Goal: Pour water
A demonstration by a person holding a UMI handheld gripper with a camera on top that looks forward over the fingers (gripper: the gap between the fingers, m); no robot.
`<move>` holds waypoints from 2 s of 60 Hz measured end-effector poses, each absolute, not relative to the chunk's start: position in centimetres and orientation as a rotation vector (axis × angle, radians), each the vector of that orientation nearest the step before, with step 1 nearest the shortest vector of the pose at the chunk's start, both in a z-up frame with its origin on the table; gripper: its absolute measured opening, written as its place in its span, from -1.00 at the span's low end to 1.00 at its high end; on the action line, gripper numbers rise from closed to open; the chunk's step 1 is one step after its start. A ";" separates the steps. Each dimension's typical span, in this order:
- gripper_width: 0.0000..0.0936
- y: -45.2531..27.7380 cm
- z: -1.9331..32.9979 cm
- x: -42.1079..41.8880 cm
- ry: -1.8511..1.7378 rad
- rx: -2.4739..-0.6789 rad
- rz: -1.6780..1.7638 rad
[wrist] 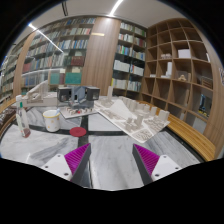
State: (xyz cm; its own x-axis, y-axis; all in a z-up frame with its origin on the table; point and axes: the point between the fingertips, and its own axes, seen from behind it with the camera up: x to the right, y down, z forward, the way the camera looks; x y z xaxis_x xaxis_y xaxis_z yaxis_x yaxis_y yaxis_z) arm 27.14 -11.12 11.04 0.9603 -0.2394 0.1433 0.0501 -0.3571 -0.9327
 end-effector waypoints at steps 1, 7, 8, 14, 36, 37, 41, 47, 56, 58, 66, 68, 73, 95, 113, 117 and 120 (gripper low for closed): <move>0.84 -11.1 11.0 27.1 0.135 -1.916 -0.302; 0.84 -11.5 10.7 26.5 0.125 -1.920 -0.306; 0.84 -11.6 10.7 26.4 0.123 -1.920 -0.306; 0.84 -12.5 10.6 25.3 0.103 -1.921 -0.296; 0.84 -15.2 11.7 8.9 -0.013 -1.872 -0.133; 0.85 -14.9 11.8 7.7 -0.013 -1.866 -0.116; 0.84 -13.4 12.1 2.9 -0.030 -1.852 -0.066; 0.84 -10.4 12.4 -4.0 -0.081 -1.812 -0.022; 0.82 -4.3 12.1 -11.1 -0.138 -1.756 -0.032; 0.83 -2.9 11.8 -12.2 -0.139 -1.754 -0.036; 0.79 2.6 9.9 -14.4 -0.111 -1.769 -0.050; 0.72 3.8 9.3 -14.8 -0.101 -1.776 -0.046; 0.52 6.2 8.3 -15.0 -0.078 -1.784 -0.079; -0.14 7.4 8.3 -15.7 -0.064 -1.779 0.002; -0.15 7.1 21.2 -19.1 0.112 -1.591 0.716; -0.15 7.8 24.0 -19.3 0.231 -1.544 0.983; -0.15 8.0 25.6 -18.8 0.316 -1.499 1.187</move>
State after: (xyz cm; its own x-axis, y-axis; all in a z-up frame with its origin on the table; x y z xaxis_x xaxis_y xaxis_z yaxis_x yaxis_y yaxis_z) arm -18.84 8.04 25.62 0.4538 0.4008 -0.7959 -0.7430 -0.3228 -0.5862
